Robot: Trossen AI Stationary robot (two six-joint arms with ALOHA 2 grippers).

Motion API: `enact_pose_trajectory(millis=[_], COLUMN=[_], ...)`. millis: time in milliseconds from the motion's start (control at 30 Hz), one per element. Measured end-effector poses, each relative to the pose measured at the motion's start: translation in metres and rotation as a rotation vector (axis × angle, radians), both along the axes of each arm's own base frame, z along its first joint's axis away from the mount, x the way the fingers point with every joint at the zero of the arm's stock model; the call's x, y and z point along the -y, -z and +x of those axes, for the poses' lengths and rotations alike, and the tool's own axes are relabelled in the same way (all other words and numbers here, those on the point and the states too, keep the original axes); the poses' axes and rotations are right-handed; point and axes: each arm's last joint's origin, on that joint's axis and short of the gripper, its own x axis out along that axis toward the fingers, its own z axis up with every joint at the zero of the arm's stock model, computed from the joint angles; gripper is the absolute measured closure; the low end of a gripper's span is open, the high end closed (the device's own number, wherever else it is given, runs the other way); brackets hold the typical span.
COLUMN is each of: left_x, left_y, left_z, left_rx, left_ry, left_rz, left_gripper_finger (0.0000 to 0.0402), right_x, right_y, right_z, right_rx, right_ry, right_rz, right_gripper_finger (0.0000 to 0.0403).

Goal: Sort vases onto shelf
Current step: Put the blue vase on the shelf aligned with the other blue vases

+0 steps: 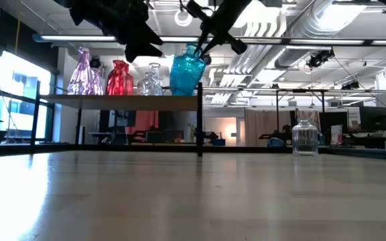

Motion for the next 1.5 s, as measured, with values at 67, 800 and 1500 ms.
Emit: enact_pose_trajectory(millis=[67, 800, 1500], left_x=[0.002, 0.006, 0.000], left_y=[0.000, 0.003, 0.031], left_z=[0.001, 0.007, 0.038], left_rx=[0.000, -0.016, -0.065], left_ry=[0.006, -0.010, -0.058], left_rz=[0.001, 0.000, 0.011], left_gripper_finger=[0.0216, 0.0216, 0.0216], right_x=[-0.001, -0.004, -0.001], right_y=[0.004, 0.005, 0.004], right_z=[0.004, 0.008, 0.007], right_rx=[-0.005, 0.002, 0.015], right_ry=[-0.006, -0.018, -0.036], right_rz=[0.002, -0.004, 0.004], right_gripper_finger=[0.0398, 0.0398, 0.0398])
